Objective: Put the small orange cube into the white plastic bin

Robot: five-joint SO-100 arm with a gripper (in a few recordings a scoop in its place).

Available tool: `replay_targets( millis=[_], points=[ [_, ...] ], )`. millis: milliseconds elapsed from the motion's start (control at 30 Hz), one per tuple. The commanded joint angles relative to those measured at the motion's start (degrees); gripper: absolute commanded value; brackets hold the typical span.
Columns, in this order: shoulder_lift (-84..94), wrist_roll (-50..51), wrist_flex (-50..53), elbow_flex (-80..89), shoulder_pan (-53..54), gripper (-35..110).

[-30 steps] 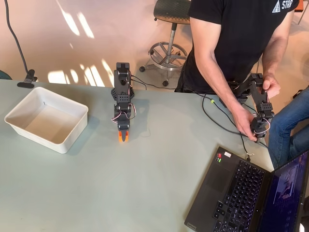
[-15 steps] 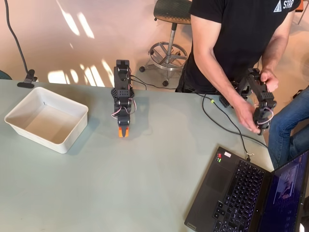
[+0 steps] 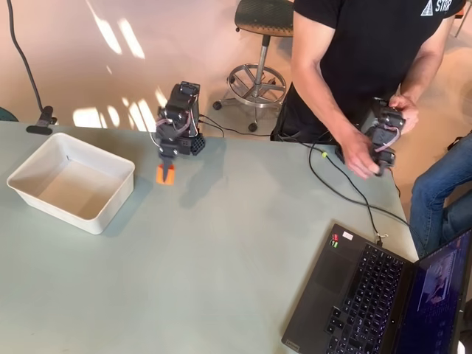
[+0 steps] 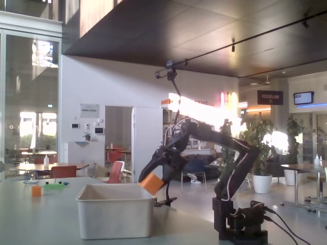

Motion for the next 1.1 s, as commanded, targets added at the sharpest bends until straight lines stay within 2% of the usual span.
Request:
replay_targets(
  millis=[0, 167, 500, 867, 1067],
  points=[
    [2.46, -5.27, -0.70, -3.43, 6.68, 29],
    [0.70, -8.53, -2.99, -13.01, 16.08, 29],
    [-18.63, -8.61, -18.98, -15.56, 19.42, 30],
    [-32.52, -8.61, -19.69, -15.64, 19.60, 31],
    [-32.70, -8.61, -18.81, -15.64, 19.60, 43]
  ],
)
